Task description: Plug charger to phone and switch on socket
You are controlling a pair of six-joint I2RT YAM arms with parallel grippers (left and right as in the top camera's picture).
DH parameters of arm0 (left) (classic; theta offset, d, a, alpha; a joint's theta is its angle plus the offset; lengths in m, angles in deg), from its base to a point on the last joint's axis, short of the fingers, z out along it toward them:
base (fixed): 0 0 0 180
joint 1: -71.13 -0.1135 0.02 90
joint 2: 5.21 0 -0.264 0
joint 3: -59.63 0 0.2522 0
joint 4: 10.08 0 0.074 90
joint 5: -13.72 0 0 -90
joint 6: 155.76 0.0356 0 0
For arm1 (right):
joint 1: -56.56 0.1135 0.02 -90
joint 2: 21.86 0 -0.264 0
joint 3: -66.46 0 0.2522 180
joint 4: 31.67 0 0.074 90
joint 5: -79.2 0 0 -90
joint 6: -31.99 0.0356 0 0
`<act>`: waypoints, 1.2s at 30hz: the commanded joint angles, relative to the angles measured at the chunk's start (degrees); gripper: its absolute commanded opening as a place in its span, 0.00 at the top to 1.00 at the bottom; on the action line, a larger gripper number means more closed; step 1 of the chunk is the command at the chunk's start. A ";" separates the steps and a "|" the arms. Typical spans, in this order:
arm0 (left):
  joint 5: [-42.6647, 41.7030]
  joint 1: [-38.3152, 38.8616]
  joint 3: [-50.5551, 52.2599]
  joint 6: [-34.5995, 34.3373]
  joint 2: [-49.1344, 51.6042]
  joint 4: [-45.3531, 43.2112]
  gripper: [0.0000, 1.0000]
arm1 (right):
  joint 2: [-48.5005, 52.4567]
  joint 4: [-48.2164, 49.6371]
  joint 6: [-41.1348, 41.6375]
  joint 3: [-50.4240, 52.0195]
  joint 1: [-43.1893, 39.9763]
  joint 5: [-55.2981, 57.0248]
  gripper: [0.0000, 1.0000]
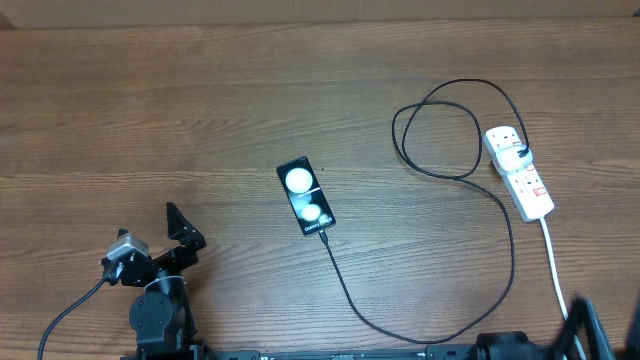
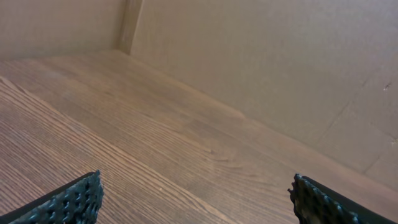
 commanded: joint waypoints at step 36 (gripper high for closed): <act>0.59 -0.48 0.17 1.44 -0.59 -0.11 0.00 | -0.09 37.94 0.02 55.25 0.02 1.18 0.00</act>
